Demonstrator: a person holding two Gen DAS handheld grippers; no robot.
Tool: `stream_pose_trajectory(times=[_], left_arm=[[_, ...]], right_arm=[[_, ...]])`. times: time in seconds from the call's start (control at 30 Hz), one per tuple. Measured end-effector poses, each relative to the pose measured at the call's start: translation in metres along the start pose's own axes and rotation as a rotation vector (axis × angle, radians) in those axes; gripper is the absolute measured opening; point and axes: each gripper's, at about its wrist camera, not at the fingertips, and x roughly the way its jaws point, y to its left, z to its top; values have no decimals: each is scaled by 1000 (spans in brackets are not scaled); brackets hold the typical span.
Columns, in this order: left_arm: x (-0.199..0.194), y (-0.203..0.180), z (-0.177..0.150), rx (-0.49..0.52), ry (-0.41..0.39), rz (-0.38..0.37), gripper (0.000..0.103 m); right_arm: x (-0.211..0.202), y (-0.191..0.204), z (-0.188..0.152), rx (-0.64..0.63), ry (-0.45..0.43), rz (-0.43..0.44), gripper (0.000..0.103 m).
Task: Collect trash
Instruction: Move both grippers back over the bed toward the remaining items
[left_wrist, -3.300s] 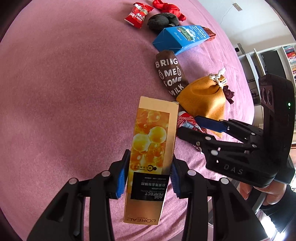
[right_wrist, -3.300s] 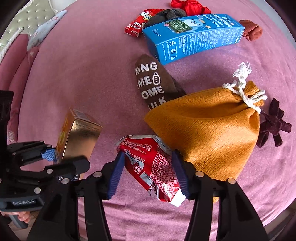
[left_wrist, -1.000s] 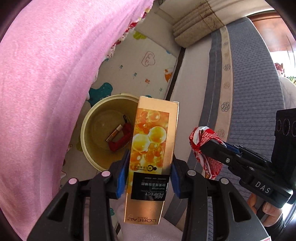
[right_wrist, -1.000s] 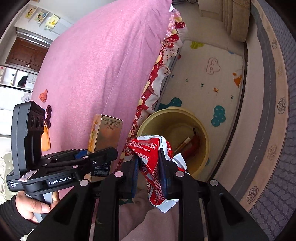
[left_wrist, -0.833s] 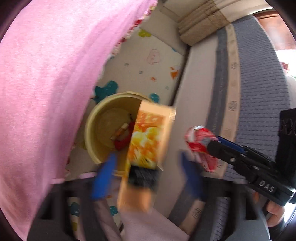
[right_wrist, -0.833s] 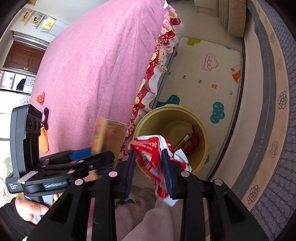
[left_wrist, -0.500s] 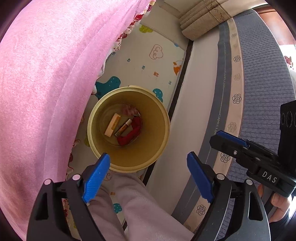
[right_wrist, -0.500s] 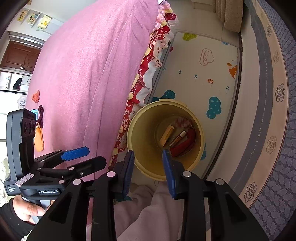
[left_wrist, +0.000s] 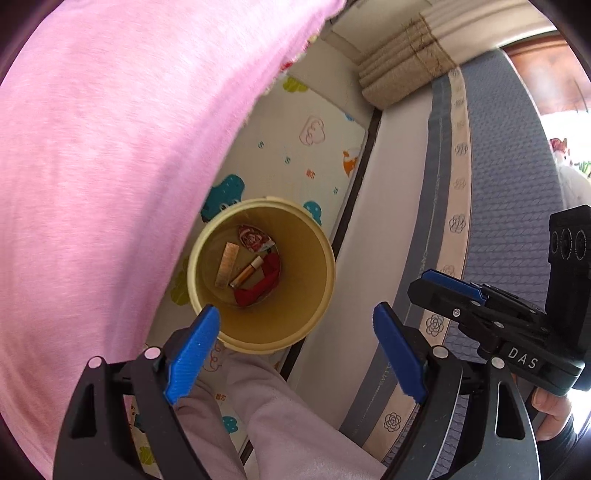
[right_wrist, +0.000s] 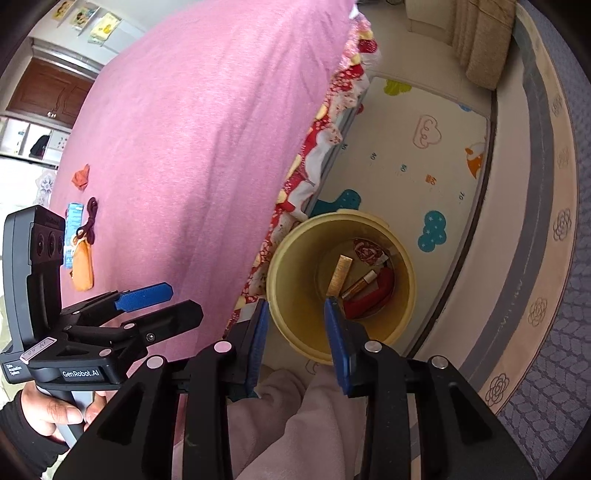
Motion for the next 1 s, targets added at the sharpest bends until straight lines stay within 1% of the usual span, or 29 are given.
stream_pose_trajectory(times=[0.13,0.3,0.47,0.6,0.8,0.9,1.0], left_arm=[[-32,30,-6,-55,-53,3,84],[-80,81,-27,-137,-128,26,84],[-131,140,-60,-231,-211,62,84],[-173,198,-95,-331,-286,88,84],[-218,265,-134,-435,-364,127,84],[-240,293,-144,-472,-401,156,84],[-259,315,-143,-504,-439,174,84]], right_arm=[[0,42,7,-75,-3,18,32],[7,113,9,-187,11,48,32],[19,196,3,-304,24,82,32],[31,260,-5,-394,31,104,32],[43,338,-13,-491,24,145,32],[46,370,-14,-529,22,161,32],[52,395,-10,-570,30,165,32]])
